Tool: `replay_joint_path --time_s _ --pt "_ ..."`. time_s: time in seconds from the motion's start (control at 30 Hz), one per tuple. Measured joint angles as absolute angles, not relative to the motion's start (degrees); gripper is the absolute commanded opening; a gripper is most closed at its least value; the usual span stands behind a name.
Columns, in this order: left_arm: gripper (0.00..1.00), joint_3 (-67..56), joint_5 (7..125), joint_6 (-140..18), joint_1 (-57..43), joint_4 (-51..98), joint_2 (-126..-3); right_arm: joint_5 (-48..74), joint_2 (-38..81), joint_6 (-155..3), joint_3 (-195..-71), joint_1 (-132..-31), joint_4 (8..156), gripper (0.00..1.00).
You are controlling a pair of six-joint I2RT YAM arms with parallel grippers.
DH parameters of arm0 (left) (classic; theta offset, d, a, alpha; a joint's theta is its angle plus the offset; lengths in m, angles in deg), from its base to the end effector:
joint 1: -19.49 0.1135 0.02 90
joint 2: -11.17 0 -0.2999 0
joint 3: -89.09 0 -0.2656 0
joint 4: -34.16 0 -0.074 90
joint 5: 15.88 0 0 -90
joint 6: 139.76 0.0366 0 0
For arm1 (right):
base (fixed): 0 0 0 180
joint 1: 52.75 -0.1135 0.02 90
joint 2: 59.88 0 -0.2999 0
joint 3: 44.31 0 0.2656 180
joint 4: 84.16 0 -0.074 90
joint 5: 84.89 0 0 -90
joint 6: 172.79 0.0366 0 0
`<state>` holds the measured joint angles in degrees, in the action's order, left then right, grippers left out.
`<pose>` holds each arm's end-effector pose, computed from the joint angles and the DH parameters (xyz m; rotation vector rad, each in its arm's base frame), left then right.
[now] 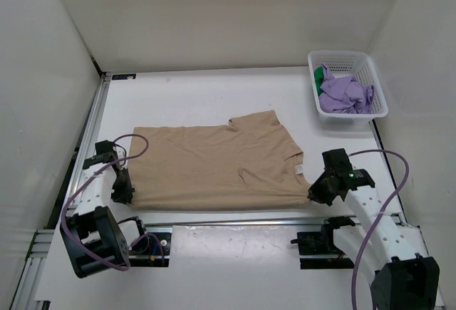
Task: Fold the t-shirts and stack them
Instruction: Fold the flattened tshirt in 1/3 of the way
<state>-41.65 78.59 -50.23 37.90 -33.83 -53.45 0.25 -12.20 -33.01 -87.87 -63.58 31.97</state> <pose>0.1513 0.0534 0.2044 -0.5047 2.9935 0.1445 0.1228 0.0203 0.2137 0.9426 2.5971 0.1699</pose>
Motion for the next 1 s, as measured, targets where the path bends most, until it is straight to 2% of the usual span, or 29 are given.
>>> replay_joint_path --time_s 0.07,0.13,0.17,0.2,0.37,0.4,0.53,0.67,0.8,1.0 --pt "0.39 -41.72 79.01 -50.08 37.92 -34.81 -53.1 -0.15 -13.71 -32.01 -87.84 -63.69 30.55 0.06" --pt "0.5 -42.11 80.15 -49.95 38.01 -35.08 -53.1 -0.93 -14.08 -31.38 -87.84 -63.77 29.59 0.26" --pt "0.56 -42.53 80.87 -49.9 38.1 -35.01 -53.08 -1.55 -14.08 -31.05 -87.82 -63.75 29.17 0.47" --pt "0.73 -43.6 82.09 -49.93 38.19 -35.3 -53.1 -2.9 -14.04 -30.79 -87.69 -63.75 28.43 0.66" --pt "0.78 -43.84 84.36 -49.77 38.62 -36.04 -52.95 -4.19 -13.3 -31.62 -89.37 -63.75 27.12 0.73" --pt "0.79 -43.42 84.69 -49.77 38.93 -36.28 -52.75 -4.21 -12.73 -32.56 -91.23 -63.75 26.9 0.82" --pt "0.82 -37.08 85.28 -49.75 39.37 -37.52 -52.27 -3.03 -5.89 -38.96 -104.87 -63.88 27.36 0.83" --pt "0.82 -23.44 82.31 -49.73 39.43 -36.72 -56.56 0.07 8.56 -45.76 -124.41 -64.14 29.35 0.84" --pt "0.84 -9.78 77.65 -49.75 39.41 -31.67 -63.79 3.57 29.32 -50.83 -146.09 -64.52 30.42 0.84" --pt "0.84 3.09 70.27 -49.77 38.67 -27.25 -75.18 5.93 59.49 -55.13 -175.16 -65.37 29.96 0.84"
